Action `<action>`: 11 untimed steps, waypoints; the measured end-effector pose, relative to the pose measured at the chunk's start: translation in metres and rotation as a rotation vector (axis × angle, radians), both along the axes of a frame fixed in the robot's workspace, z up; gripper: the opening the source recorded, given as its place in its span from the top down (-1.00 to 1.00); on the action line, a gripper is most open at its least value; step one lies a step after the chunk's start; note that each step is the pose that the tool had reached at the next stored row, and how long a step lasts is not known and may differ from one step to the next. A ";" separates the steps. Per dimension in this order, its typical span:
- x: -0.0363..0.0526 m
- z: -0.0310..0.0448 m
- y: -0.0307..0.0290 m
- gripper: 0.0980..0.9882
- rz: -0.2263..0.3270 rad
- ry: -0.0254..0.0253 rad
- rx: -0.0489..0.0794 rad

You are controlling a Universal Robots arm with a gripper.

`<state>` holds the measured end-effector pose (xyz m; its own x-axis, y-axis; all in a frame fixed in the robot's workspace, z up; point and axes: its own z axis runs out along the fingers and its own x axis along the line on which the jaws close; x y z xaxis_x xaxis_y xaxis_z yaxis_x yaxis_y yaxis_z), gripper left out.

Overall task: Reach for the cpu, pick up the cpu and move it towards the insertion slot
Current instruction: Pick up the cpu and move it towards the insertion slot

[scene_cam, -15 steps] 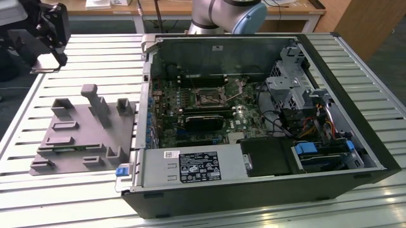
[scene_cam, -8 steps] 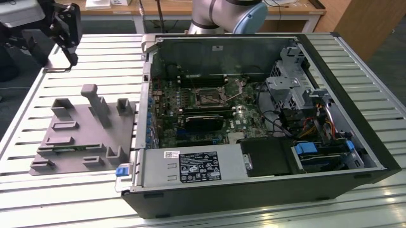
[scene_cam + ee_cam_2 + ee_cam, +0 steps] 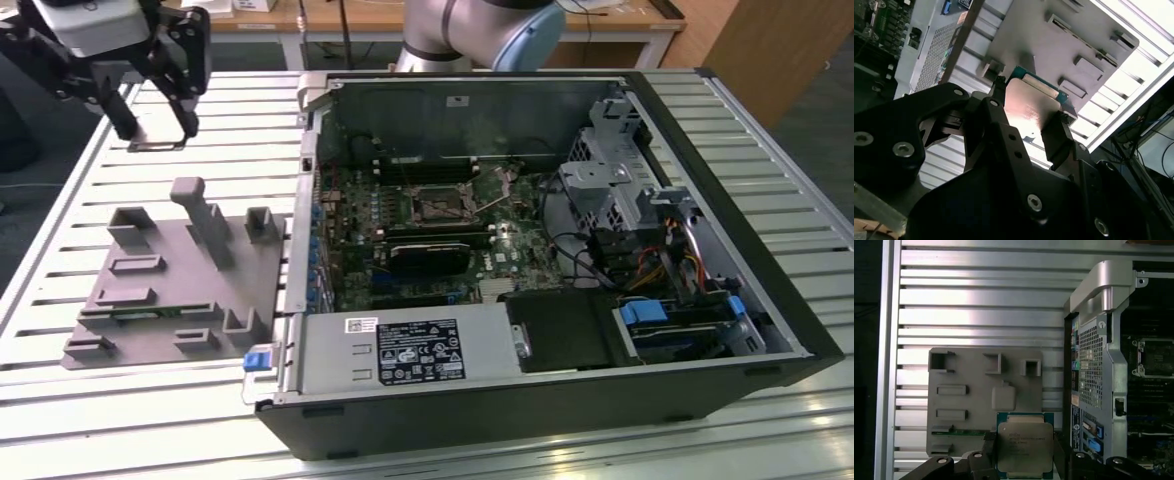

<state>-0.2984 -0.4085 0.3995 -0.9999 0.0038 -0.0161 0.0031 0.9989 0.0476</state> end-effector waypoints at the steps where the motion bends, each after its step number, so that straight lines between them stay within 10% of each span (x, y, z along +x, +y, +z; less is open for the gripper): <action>1: 0.0037 0.0000 0.0000 0.00 0.000 0.0001 0.000; 11: 0.0449 -0.0001 0.0005 0.00 0.000 0.0000 0.000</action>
<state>-0.2535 -0.4080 0.3994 -0.9999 0.0038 -0.0161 0.0031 0.9989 0.0476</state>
